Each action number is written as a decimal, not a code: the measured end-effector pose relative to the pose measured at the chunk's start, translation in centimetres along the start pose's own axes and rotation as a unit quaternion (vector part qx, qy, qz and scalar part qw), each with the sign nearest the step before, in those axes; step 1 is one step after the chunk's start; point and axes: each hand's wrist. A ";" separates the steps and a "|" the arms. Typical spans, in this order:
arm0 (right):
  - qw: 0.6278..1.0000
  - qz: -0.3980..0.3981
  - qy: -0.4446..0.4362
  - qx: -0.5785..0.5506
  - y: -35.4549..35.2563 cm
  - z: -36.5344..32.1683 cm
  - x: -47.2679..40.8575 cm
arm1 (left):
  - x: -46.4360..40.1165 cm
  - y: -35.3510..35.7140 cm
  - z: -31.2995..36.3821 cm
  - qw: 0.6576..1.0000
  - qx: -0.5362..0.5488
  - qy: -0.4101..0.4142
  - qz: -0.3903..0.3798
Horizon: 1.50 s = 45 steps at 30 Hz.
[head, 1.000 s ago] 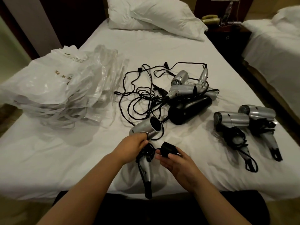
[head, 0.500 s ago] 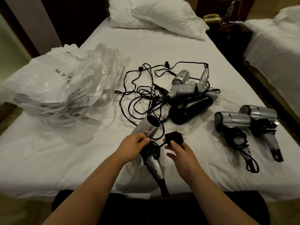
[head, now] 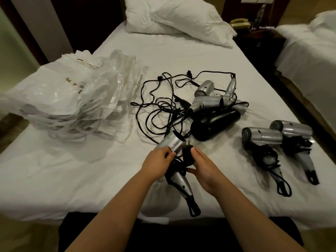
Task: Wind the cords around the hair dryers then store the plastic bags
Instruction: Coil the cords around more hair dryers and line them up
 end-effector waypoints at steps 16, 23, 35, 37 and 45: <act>0.972 -0.061 0.056 0.219 -1.4 -0.8 0.6 | 0.0 -1.5 0.6 0.958 0.209 -0.053 -0.190; 0.980 -0.022 0.061 0.189 -0.3 1.6 1.0 | 0.8 -1.8 0.1 0.947 0.247 -0.030 -0.204; 0.991 0.065 -0.037 0.112 1.0 3.7 2.5 | 1.5 -2.0 -1.0 0.957 0.261 -0.039 -0.120; 0.974 0.091 -0.060 0.199 1.4 4.2 2.3 | 2.0 -1.6 -1.7 0.957 0.261 -0.045 -0.118; 0.965 0.172 0.058 -0.191 0.7 3.7 0.7 | 3.2 -1.5 -3.1 0.970 0.239 -0.041 0.006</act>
Point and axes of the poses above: each hand's wrist, its own x-axis away from the middle knuckle, its own y-axis out of the palm, z = x × y, and after that the axes turned 9 degrees about y, right-handed
